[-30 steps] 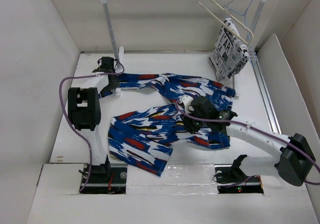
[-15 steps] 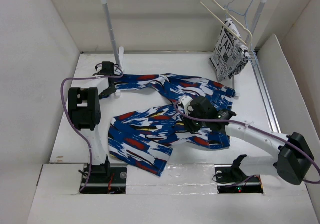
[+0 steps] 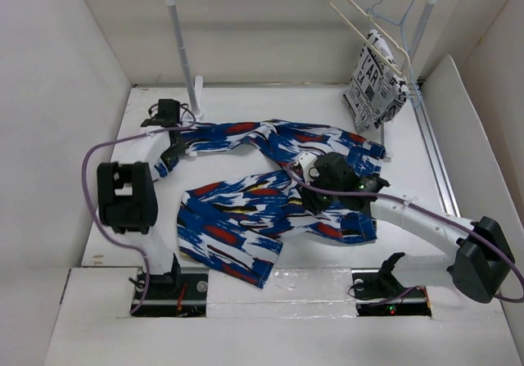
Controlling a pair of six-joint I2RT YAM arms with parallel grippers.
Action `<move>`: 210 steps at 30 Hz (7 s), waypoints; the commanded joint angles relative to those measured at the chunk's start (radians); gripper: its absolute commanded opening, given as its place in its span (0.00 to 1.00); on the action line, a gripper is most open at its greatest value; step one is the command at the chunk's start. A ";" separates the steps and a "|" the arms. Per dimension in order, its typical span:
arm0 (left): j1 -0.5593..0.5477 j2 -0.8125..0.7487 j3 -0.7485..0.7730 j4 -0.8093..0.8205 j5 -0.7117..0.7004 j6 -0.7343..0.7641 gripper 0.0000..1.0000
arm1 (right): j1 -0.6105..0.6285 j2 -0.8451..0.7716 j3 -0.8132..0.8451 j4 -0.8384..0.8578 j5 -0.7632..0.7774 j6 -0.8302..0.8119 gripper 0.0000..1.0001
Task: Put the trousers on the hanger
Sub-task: Flatten out the trousers at the center of the board.
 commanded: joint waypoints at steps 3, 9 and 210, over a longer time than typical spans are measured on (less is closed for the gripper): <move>0.005 -0.362 0.013 -0.166 0.166 -0.078 0.00 | -0.045 -0.015 0.017 0.021 -0.026 -0.030 0.46; 0.042 -0.455 0.177 -0.273 0.241 -0.081 0.00 | -0.097 -0.051 0.013 -0.019 -0.036 -0.043 0.52; 0.287 0.123 0.252 -0.066 -0.199 -0.133 0.00 | -0.379 -0.095 0.063 0.027 -0.418 0.065 0.63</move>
